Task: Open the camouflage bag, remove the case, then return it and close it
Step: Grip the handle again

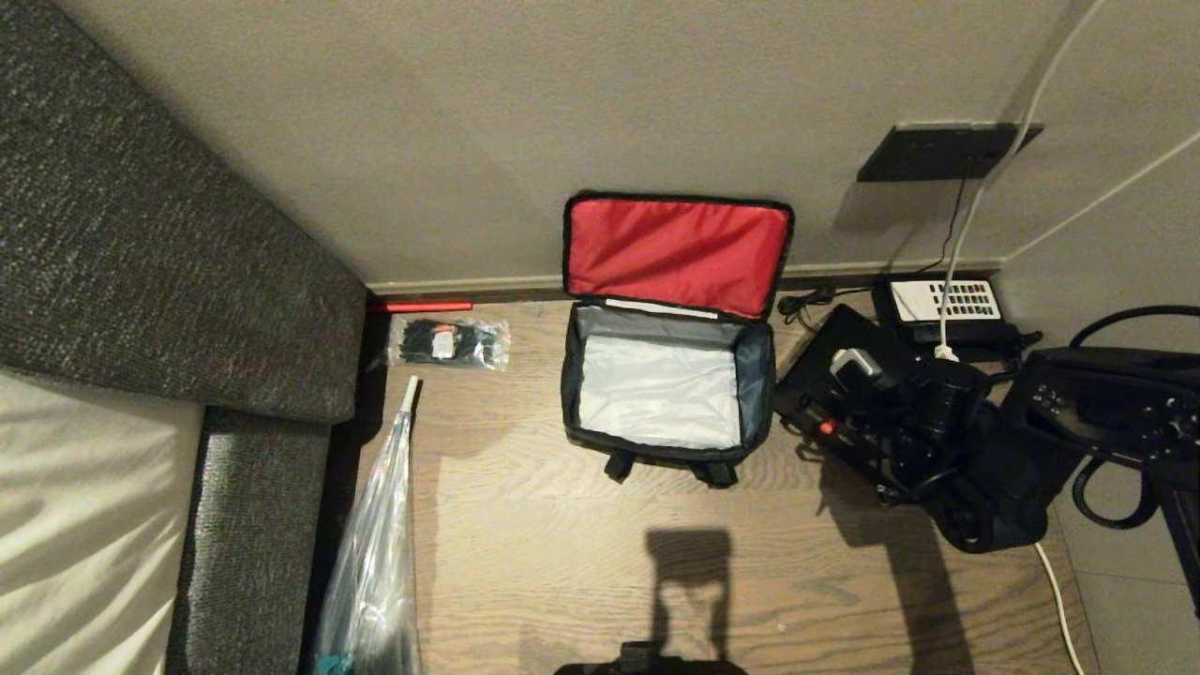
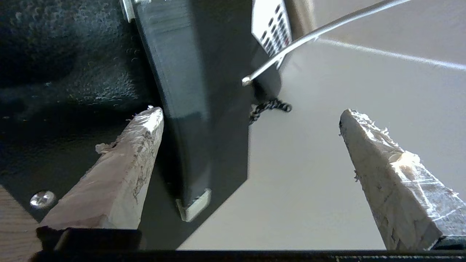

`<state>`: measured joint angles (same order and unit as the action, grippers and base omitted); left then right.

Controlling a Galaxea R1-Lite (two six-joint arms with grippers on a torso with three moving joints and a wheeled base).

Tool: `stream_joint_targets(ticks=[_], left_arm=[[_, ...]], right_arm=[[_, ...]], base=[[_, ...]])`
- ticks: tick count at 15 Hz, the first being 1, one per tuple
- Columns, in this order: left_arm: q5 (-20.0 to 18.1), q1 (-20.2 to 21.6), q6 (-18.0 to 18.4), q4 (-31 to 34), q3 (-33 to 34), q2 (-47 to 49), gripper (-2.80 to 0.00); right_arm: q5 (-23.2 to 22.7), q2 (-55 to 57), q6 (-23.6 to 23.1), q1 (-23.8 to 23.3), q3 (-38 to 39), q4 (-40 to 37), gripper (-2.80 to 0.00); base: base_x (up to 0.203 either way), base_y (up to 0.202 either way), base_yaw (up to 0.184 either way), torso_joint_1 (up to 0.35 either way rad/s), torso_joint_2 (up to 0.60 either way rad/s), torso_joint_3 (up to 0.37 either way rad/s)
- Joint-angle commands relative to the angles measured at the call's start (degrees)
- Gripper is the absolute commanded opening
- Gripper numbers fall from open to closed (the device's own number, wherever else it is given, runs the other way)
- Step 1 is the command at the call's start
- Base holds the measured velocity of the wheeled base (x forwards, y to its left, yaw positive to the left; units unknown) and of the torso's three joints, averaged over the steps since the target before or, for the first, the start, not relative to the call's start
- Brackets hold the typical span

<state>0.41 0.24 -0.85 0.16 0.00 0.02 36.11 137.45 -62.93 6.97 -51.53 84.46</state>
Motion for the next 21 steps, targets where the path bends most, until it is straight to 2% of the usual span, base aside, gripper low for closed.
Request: stream_joint_targets(ticks=[1, 7, 13, 14, 21], left_arm=[[0.0, 0.0, 0.0, 0.0, 0.2, -0.1, -2.80], [0.0, 0.0, 0.0, 0.0, 0.2, -0.2, -2.80], [0.0, 0.0, 0.0, 0.0, 0.2, -0.1, -2.80], [0.0, 0.0, 0.0, 0.0, 0.2, -0.1, -2.80], [0.0, 0.0, 0.0, 0.0, 0.2, -0.1, -2.80]], right_arm=[[0.7, 3.0, -0.5, 0.0, -1.5, 0.0, 0.00], [4.0, 5.5, -0.9, -1.3, -9.0, 0.9, 0.00], [3.8, 5.8, -2.6, -2.4, -8.5, 0.7, 0.00], [3.7, 5.7, -2.3, -2.3, -8.0, 0.7, -2.80], [3.8, 4.6, -1.8, -1.4, -4.7, 1.1, -2.80]], base=[[0.000, 0.000, 0.000, 0.000, 0.00, 0.000], [0.000, 0.000, 0.000, 0.000, 0.00, 0.000], [0.000, 0.000, 0.000, 0.000, 0.00, 0.000], [0.000, 0.000, 0.000, 0.000, 0.00, 0.000], [0.000, 0.000, 0.000, 0.000, 0.00, 0.000]])
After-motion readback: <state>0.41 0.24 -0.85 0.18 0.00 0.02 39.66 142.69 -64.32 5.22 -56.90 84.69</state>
